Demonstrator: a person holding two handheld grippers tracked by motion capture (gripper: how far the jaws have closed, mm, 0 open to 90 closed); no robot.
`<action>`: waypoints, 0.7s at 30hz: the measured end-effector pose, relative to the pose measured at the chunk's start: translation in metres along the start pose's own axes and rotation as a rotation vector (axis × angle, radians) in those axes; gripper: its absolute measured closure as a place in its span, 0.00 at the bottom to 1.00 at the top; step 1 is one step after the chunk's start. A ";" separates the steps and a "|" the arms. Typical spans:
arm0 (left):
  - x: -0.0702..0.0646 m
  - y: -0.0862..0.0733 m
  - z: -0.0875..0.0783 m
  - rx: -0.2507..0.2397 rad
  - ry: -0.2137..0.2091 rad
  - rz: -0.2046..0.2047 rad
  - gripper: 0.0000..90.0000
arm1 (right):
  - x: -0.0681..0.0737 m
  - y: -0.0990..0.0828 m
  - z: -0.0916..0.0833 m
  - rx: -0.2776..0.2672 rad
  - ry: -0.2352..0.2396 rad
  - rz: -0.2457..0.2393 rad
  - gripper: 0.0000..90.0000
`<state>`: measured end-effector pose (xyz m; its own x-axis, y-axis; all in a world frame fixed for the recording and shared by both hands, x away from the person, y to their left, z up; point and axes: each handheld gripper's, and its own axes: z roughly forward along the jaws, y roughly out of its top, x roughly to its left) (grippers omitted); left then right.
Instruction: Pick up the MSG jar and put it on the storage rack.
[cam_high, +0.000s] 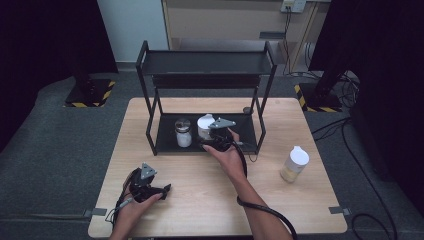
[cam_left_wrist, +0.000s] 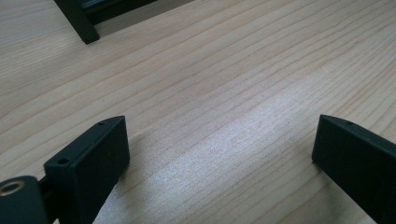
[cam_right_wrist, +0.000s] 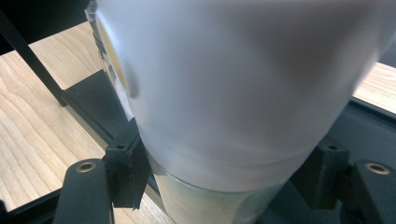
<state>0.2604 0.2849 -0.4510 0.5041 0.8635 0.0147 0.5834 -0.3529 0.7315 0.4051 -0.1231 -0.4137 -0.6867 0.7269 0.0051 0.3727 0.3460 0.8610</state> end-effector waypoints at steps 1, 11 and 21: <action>0.000 0.000 0.000 0.000 0.000 0.000 0.03 | 0.000 0.000 0.001 -0.001 0.001 -0.004 0.35; 0.000 0.000 0.000 0.000 0.000 0.000 0.03 | 0.000 0.003 0.015 0.009 0.002 0.003 0.35; 0.000 0.000 0.000 0.000 0.000 0.000 0.03 | -0.002 0.002 0.022 0.012 0.003 0.016 0.35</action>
<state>0.2605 0.2849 -0.4511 0.5043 0.8634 0.0148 0.5832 -0.3531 0.7316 0.4204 -0.1108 -0.4230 -0.6826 0.7305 0.0205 0.3909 0.3413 0.8548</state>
